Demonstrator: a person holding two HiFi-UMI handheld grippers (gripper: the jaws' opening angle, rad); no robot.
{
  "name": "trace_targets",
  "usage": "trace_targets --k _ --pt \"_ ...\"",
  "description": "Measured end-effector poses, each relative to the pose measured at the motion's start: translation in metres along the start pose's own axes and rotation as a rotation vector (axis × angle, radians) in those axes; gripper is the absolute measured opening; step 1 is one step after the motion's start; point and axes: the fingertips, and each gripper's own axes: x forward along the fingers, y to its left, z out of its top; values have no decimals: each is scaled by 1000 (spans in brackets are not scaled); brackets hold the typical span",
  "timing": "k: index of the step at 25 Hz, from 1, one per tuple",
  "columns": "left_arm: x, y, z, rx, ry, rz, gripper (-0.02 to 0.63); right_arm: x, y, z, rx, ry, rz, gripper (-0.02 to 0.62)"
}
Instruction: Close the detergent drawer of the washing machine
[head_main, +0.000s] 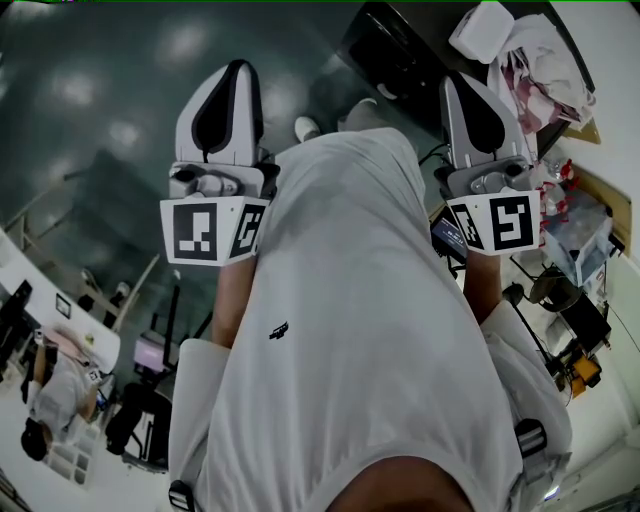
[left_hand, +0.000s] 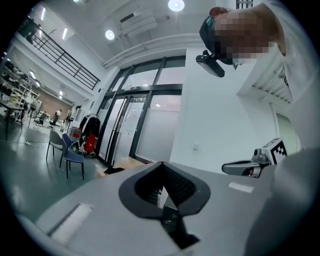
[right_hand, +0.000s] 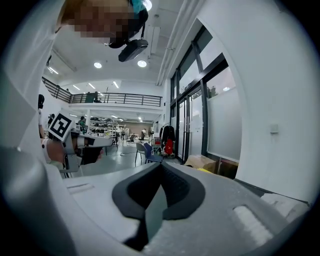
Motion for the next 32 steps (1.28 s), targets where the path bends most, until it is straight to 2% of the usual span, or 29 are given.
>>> trace_targets --k 6,32 --pt "-5 -3 -4 -7 9 -11 18 -2 7 -4 14 8 11 -9" --pt "-7 -6 -18 -49 33 -60 18 -7 3 2 8 14 -76 -9"
